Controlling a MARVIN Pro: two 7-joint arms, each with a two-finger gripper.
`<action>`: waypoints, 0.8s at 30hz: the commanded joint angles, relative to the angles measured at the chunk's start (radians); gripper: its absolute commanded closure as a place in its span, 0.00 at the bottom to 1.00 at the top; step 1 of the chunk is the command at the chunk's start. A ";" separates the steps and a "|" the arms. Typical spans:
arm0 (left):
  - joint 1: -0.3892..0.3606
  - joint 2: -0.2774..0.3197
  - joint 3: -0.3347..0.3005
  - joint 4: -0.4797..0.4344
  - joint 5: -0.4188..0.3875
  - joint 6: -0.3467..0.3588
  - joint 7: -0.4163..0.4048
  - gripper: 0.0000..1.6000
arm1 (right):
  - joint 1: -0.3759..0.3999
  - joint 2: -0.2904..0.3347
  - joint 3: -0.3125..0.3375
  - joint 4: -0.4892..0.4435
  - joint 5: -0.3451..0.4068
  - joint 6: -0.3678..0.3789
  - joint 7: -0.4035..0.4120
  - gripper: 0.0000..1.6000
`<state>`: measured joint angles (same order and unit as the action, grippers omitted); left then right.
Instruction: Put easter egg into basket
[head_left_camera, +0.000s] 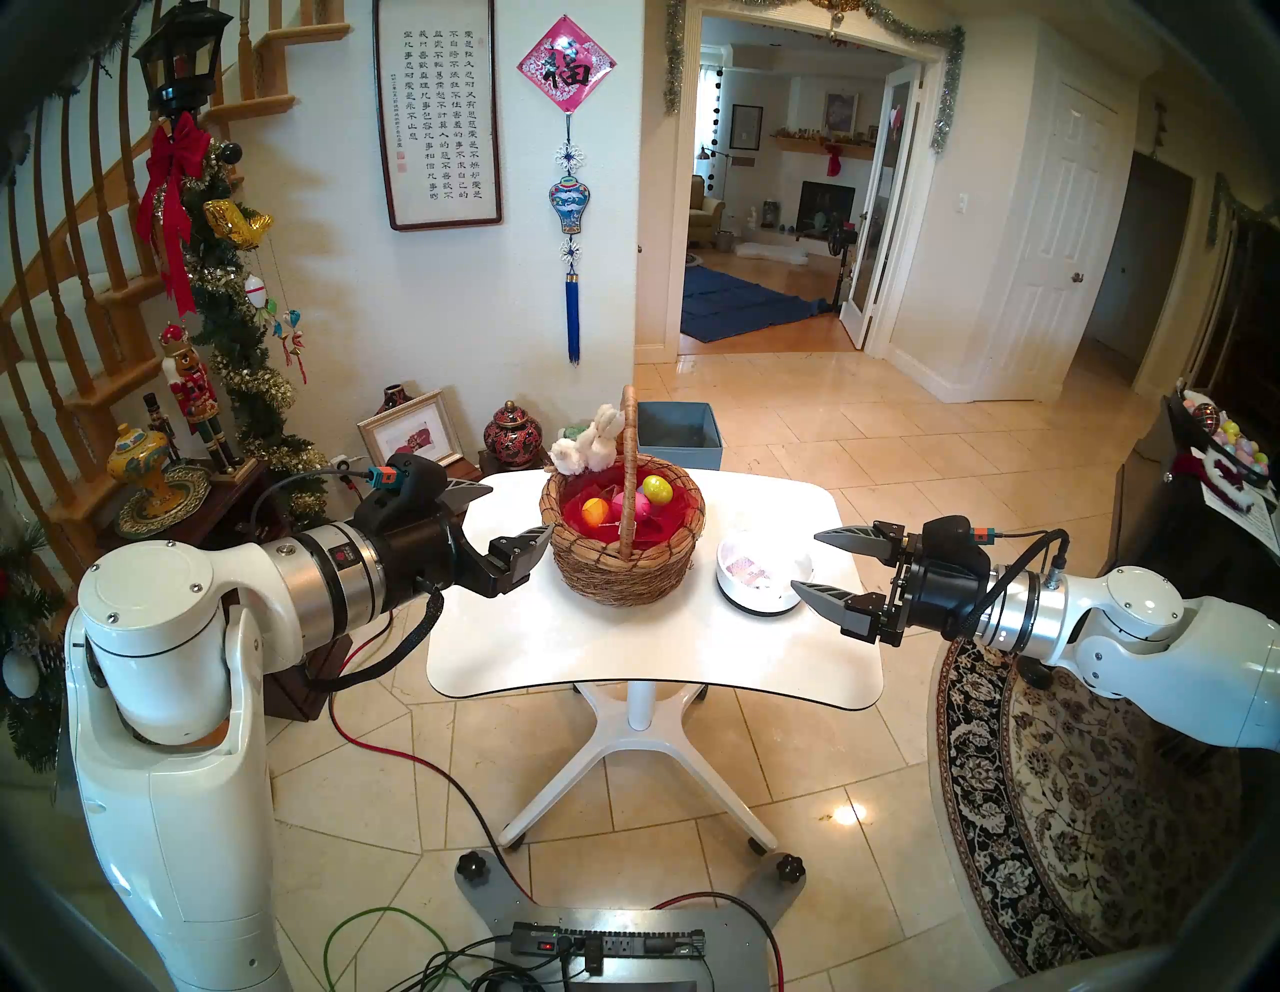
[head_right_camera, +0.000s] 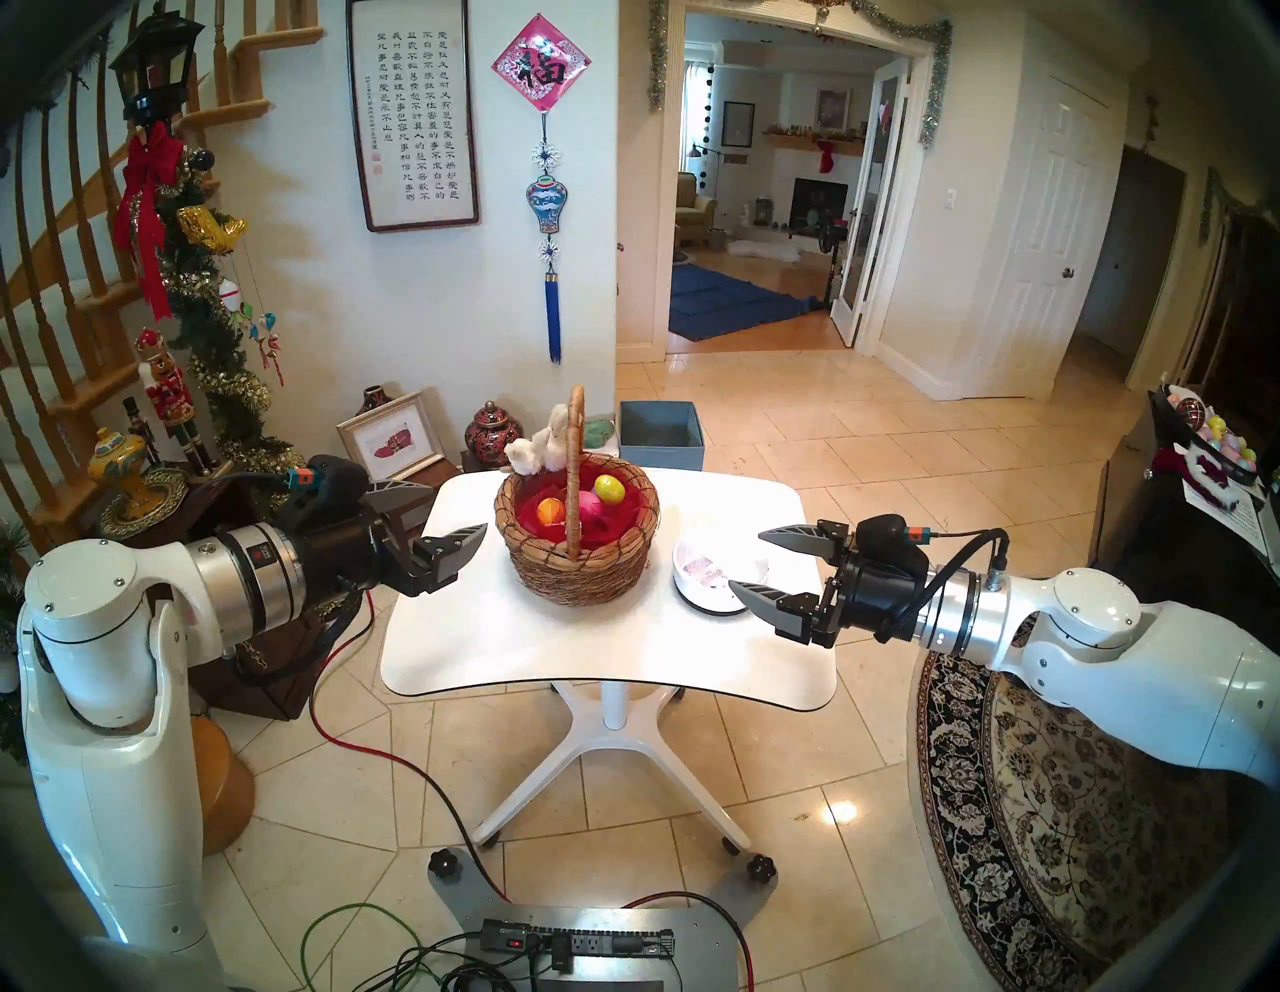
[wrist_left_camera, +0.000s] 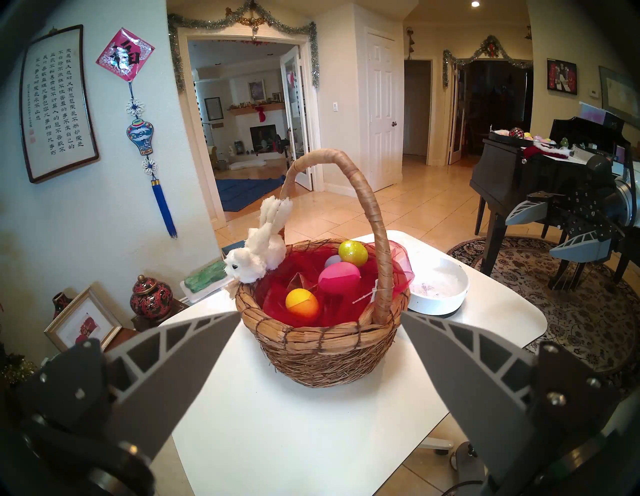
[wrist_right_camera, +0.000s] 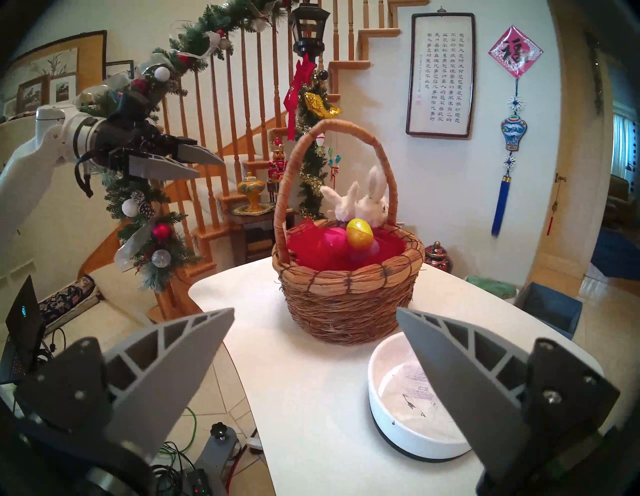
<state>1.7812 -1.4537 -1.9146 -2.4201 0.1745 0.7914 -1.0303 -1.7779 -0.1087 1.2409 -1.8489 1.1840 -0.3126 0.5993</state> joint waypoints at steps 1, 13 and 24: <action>-0.004 0.001 0.002 -0.005 0.000 -0.001 0.001 0.00 | -0.077 0.004 0.079 -0.018 -0.017 -0.004 -0.033 0.00; -0.004 0.001 0.002 -0.005 0.000 -0.001 0.001 0.00 | -0.194 0.004 0.195 -0.037 -0.031 0.002 -0.061 0.00; -0.004 0.001 0.002 -0.005 0.000 -0.001 0.001 0.00 | -0.298 0.005 0.299 -0.050 -0.037 0.006 -0.074 0.00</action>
<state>1.7811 -1.4537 -1.9147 -2.4201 0.1745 0.7914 -1.0303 -2.0021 -0.1082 1.4689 -1.8888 1.1427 -0.3078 0.5304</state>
